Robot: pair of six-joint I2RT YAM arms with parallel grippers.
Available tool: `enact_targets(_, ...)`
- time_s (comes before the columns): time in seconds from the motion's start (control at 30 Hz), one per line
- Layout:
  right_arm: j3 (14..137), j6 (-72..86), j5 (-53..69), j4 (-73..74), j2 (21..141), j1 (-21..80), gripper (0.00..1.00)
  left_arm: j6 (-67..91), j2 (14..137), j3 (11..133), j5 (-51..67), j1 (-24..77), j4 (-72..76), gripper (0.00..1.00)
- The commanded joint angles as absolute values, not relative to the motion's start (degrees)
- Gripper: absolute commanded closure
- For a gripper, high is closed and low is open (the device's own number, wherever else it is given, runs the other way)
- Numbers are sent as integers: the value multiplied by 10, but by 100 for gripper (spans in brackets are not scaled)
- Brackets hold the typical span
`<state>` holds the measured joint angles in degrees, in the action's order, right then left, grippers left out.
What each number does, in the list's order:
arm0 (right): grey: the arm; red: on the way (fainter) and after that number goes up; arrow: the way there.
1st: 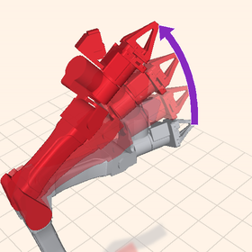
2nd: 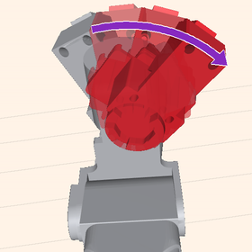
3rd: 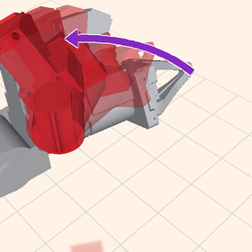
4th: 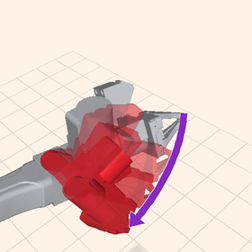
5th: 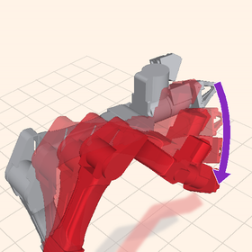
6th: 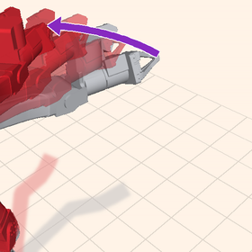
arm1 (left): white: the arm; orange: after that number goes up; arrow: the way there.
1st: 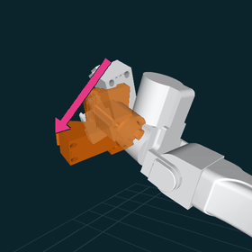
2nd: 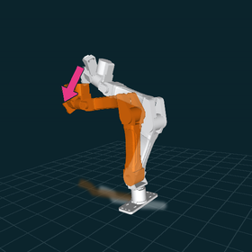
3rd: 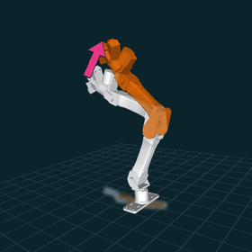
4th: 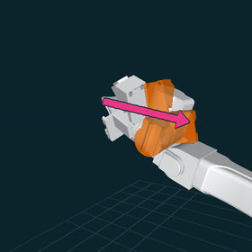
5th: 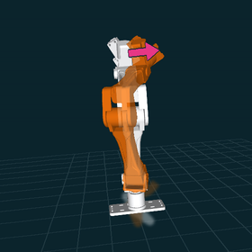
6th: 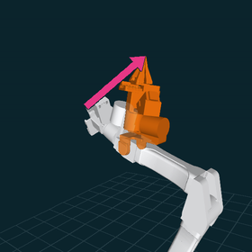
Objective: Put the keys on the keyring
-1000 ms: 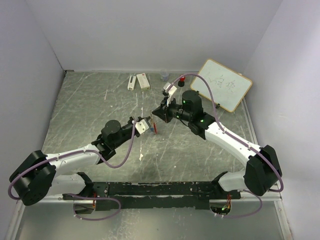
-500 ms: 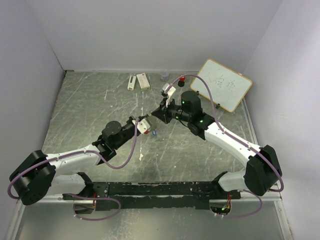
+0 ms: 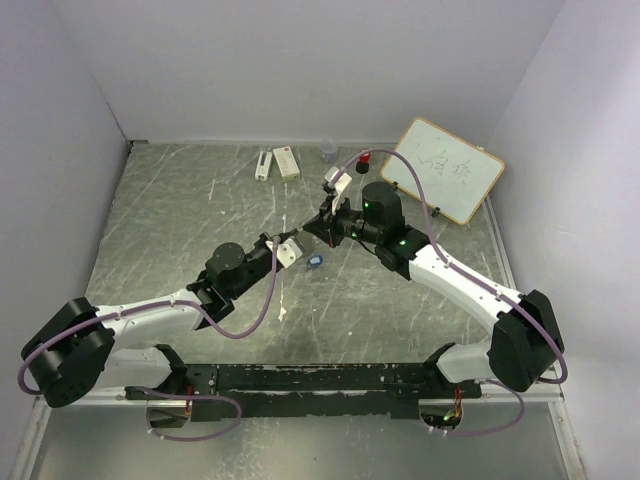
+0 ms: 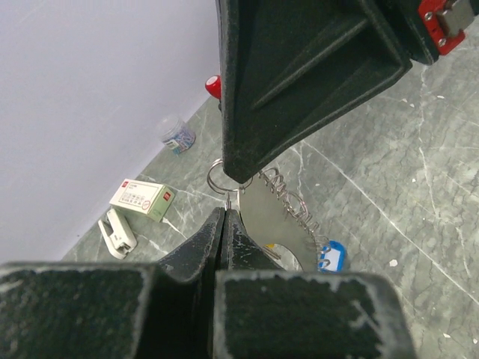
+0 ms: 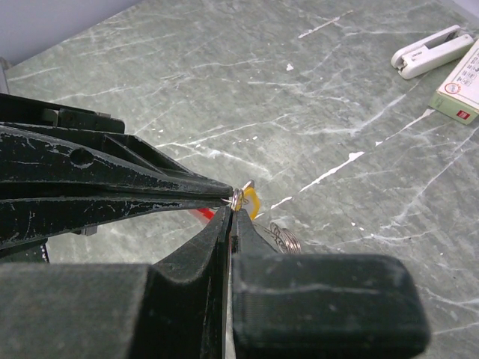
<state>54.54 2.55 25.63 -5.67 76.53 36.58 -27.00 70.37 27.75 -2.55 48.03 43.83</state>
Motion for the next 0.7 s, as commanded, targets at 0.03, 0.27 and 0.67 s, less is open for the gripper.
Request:
enact_targets(0.03, 548, 24, 253, -64, 750, 370, 100, -279, 703, 293, -36, 487, 472, 93)
enact_targets(0.27, 548, 24, 253, -63, 750, 369, 100, -281, 705, 295, -39, 490, 476, 93)
enact_targets(0.67, 551, 20, 255, -51, 751, 369, 100, -287, 710, 296, -54, 493, 487, 93)
